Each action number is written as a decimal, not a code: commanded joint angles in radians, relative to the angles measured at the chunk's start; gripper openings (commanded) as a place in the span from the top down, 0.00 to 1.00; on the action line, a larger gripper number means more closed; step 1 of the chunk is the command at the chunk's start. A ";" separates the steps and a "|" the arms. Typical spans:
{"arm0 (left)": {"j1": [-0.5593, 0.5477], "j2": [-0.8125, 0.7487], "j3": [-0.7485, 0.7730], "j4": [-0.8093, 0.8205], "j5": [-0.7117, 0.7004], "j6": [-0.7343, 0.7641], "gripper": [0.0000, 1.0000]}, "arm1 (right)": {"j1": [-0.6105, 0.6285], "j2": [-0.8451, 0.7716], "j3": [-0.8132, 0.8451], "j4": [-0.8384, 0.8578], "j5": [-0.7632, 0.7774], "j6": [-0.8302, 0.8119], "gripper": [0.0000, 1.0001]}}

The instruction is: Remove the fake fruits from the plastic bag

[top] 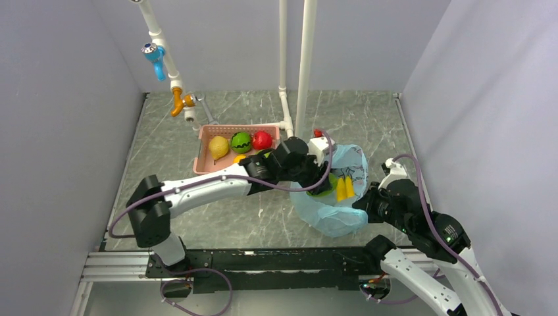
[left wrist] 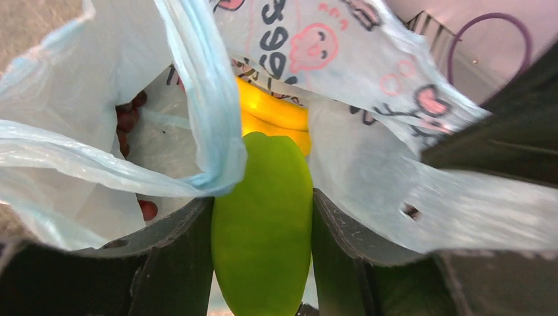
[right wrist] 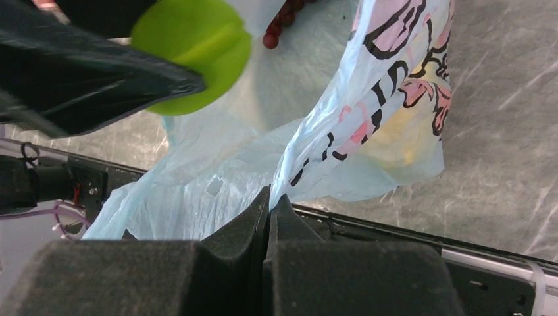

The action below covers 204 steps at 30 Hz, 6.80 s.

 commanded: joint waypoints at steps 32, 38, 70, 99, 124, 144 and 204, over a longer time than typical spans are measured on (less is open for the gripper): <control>0.487 -0.494 -0.368 -0.205 -0.534 0.063 0.73 | 0.004 0.029 0.021 0.089 0.067 -0.069 1.00; 0.623 -0.327 -0.303 -0.219 -0.538 -0.103 0.91 | 0.004 0.022 0.015 0.093 0.063 -0.070 1.00; 0.637 0.039 -0.016 -0.659 -0.838 -0.735 0.20 | 0.005 -0.001 0.010 0.097 0.061 -0.075 1.00; 0.536 -0.315 -0.316 0.133 0.455 -0.142 0.12 | 0.005 -0.002 0.006 0.105 0.054 -0.078 1.00; 0.054 0.008 0.044 0.038 0.374 0.147 0.29 | 0.004 -0.116 0.055 0.190 -0.150 -0.138 1.00; 0.035 0.213 0.102 -0.020 0.109 0.120 0.18 | 0.005 -0.053 0.026 0.084 -0.064 -0.109 1.00; 0.026 0.109 -0.030 0.181 0.003 -0.262 1.00 | 0.006 -0.069 0.015 0.110 -0.043 -0.077 1.00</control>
